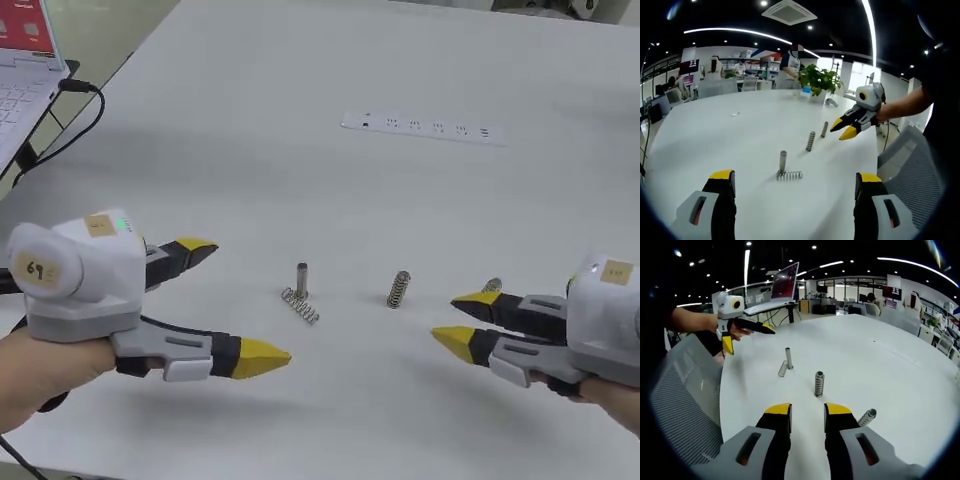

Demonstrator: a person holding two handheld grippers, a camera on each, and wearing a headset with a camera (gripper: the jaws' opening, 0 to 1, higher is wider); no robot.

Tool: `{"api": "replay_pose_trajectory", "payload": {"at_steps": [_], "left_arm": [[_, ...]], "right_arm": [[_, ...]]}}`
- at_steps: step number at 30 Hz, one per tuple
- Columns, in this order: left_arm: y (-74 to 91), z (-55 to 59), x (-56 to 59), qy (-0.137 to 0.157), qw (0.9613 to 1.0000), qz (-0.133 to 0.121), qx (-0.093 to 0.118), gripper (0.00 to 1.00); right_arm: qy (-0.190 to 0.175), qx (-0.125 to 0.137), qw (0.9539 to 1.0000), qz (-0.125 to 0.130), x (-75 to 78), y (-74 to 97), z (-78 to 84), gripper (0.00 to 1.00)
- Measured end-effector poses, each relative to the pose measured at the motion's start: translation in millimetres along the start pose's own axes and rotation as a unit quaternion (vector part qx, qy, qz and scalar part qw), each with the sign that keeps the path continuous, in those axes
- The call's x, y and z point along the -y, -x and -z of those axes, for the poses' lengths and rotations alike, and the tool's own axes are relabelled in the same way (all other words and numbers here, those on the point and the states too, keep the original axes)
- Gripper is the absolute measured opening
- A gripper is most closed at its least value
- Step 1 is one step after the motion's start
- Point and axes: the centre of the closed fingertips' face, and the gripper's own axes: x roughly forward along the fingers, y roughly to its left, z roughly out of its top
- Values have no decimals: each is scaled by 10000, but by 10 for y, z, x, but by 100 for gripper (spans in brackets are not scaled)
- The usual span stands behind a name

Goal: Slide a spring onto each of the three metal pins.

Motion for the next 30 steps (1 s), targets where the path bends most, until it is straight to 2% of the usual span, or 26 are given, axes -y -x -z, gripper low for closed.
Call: {"api": "replay_pose_trajectory", "payload": {"at_steps": [7,14,20,30], "left_arm": [[4,22,14,13,10000,22,-22,97],[19,14,2,16,10000,0,-5,97],[27,37,6,24,10000,6,-28,96],[56,62,-27,47,10000,-32,-48,96]], "right_arm": [[-71,-53,9999,-88,-111,-46,58,24],[-69,-47,9999,-151,-163,-115,23,23],[27,-102,9994,-315,-272,-228,-17,23],[423,-93,9977,-521,-449,-516,-265,21]]}}
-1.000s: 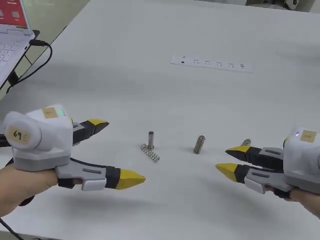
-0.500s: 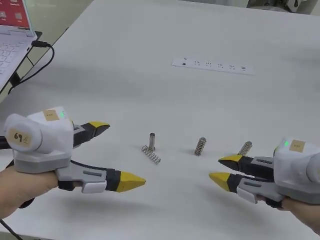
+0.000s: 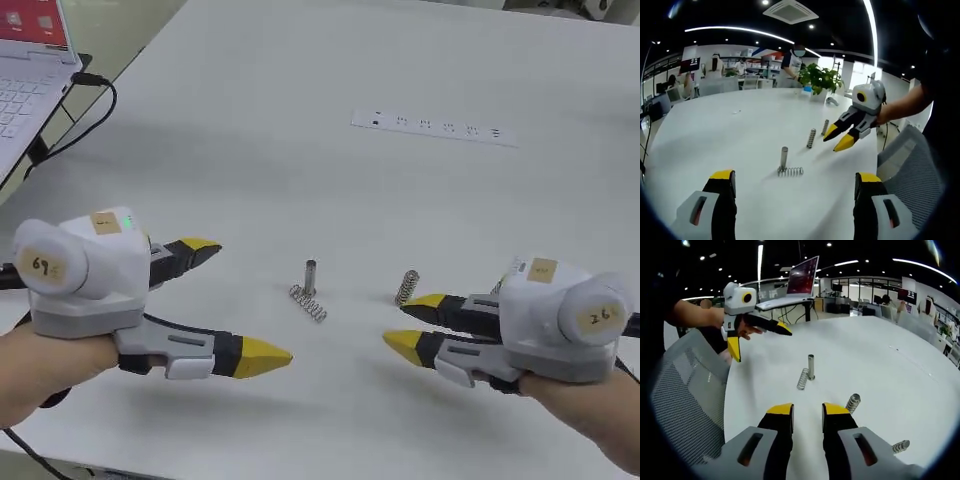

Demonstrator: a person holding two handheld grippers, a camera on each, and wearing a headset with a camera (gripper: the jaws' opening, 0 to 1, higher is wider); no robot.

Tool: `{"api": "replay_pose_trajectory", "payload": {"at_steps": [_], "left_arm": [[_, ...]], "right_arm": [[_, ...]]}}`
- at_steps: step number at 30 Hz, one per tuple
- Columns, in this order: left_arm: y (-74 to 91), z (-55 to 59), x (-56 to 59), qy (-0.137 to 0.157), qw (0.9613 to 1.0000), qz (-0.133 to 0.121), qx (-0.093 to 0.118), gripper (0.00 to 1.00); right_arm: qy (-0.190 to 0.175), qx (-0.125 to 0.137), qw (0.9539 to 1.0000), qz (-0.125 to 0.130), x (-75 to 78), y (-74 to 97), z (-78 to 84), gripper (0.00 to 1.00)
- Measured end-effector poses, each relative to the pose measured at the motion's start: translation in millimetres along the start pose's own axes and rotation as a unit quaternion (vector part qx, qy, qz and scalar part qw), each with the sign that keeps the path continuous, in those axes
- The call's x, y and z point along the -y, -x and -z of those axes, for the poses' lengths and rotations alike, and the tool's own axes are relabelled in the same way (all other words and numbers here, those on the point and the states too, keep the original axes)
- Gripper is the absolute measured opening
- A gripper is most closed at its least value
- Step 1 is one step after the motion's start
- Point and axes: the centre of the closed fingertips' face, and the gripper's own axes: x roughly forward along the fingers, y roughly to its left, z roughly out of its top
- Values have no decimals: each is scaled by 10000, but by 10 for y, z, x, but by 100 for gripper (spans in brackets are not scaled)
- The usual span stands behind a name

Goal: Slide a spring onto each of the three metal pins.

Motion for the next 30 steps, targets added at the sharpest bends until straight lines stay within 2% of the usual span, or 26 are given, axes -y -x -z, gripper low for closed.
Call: {"api": "replay_pose_trajectory", "payload": {"at_steps": [8,17,30], "left_arm": [[1,1,9,-2,10000,10,9,97],[10,10,2,10,10000,16,6,97],[6,21,10,25,10000,36,-9,96]], "right_arm": [[141,9,9996,-232,-131,-236,-164,21],[202,-11,9993,-328,-183,-454,-257,21],[84,-283,9992,-263,-143,-713,-133,20]]}}
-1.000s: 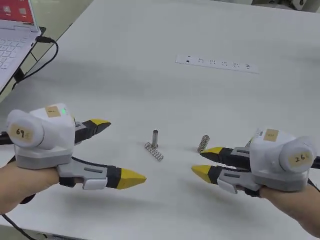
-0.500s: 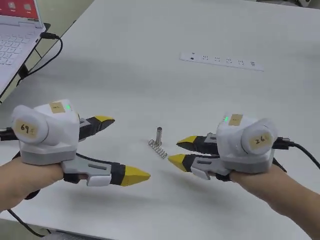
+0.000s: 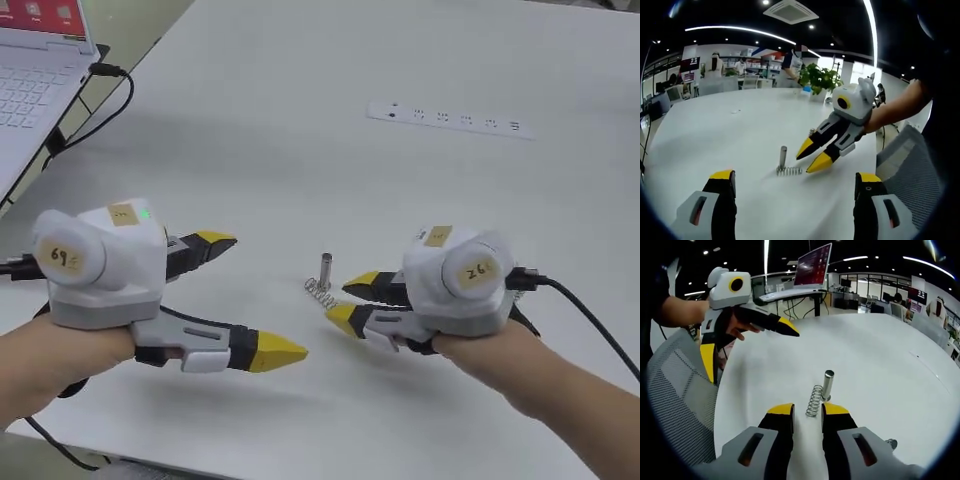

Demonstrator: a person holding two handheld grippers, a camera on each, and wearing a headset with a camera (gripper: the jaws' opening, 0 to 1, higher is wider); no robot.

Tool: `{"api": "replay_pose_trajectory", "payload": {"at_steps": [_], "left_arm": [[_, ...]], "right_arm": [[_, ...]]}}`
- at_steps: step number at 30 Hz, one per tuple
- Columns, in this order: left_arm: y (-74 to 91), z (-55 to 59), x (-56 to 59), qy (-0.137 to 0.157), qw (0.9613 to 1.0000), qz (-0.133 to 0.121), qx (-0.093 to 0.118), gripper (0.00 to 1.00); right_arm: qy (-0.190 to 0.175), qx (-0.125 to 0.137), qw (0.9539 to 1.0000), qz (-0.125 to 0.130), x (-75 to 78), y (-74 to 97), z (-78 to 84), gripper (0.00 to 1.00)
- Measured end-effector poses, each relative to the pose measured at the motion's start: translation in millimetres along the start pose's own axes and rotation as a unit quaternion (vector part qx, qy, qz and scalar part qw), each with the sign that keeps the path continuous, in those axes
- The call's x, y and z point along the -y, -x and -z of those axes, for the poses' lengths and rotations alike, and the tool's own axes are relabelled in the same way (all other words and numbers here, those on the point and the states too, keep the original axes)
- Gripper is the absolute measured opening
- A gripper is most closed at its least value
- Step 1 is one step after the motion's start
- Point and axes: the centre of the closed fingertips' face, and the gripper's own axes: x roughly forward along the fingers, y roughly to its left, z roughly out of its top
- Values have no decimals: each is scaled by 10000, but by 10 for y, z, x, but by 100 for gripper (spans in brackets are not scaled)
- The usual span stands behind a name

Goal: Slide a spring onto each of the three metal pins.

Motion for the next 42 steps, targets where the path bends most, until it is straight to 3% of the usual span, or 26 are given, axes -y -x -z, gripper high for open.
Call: {"api": "replay_pose_trajectory", "payload": {"at_steps": [6,11,15,26,42], "left_arm": [[-8,13,14,7,10000,17,-26,96],[0,11,13,20,10000,9,-20,96],[13,26,4,34,10000,-7,-36,96],[23,28,13,46,10000,-7,-56,96],[-13,15,64,6,9999,100,-90,94]], "right_arm": [[-88,-61,9999,19,18,-108,10,20],[-59,-242,9997,39,9,-174,112,18],[-30,-323,9994,73,21,-169,194,15],[212,-268,9994,109,62,-150,160,9],[132,-164,9997,-87,-48,117,163,8]]}}
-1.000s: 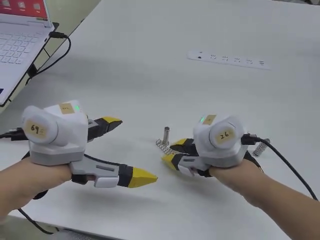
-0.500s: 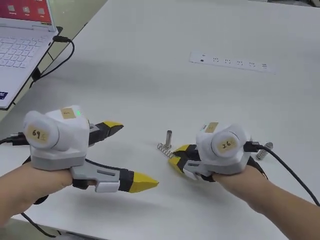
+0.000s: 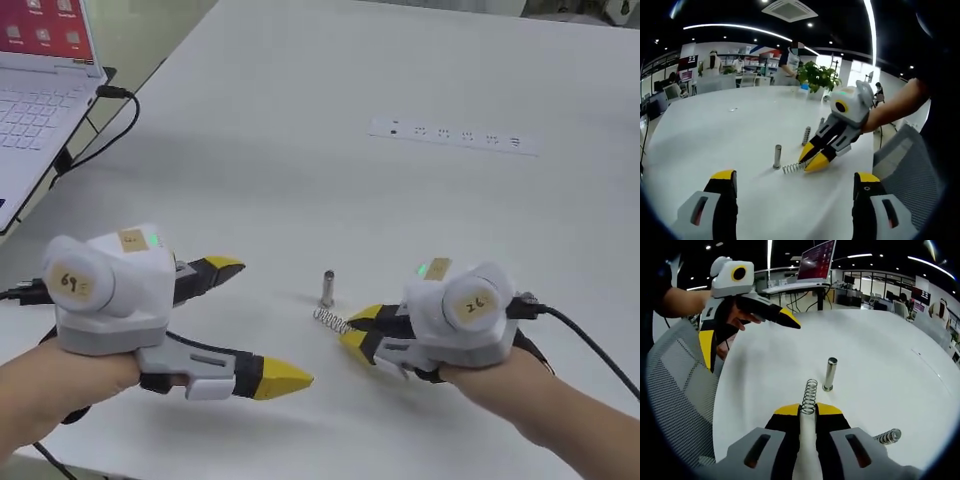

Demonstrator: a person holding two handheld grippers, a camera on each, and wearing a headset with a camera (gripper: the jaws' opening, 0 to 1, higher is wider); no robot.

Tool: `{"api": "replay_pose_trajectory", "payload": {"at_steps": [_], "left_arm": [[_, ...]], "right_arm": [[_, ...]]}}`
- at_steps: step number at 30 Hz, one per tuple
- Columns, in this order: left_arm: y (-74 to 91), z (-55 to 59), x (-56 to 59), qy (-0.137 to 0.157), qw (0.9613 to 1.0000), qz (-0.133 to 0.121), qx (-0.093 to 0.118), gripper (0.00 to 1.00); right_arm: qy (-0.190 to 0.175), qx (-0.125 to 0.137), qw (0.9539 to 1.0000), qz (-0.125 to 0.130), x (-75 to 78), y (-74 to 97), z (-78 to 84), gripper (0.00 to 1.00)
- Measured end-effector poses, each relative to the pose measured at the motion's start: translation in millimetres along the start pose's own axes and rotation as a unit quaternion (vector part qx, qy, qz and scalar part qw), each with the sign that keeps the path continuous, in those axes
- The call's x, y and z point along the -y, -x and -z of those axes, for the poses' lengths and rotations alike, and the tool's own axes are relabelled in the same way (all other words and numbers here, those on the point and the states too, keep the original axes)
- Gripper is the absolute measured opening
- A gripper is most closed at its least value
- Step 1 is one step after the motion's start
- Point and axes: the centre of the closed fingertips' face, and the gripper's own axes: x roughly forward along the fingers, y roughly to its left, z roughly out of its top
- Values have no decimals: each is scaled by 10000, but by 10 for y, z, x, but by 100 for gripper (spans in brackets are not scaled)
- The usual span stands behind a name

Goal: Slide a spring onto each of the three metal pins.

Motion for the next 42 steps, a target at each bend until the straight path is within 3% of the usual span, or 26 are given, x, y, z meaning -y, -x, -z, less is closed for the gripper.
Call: {"api": "replay_pose_trajectory", "payload": {"at_steps": [9,16,22,26,29,32,34,42], "left_arm": [[-1,31,54,-12,9999,110,-85,88],[10,61,128,108,9996,256,-106,77],[-27,69,415,118,9953,945,-158,51],[-111,18,502,-14,9937,1110,-126,44],[-195,-36,564,-76,9915,1292,-93,35],[-263,-67,622,-152,9900,1402,-108,31],[-322,-85,728,-289,9864,1614,-145,29],[-419,-174,847,-398,9816,1868,-61,22]], "right_arm": [[-5,145,9999,-14,-61,272,-7,8],[74,353,9990,-260,-161,501,-9,8],[57,450,9978,-480,-220,693,7,8],[83,545,9963,-654,-277,756,-29,8],[301,556,9944,-843,-358,798,-54,8],[417,495,9936,-922,-390,821,-50,8],[478,510,9927,-984,-404,844,-66,8],[595,513,9899,-1183,-447,892,-104,8]]}}
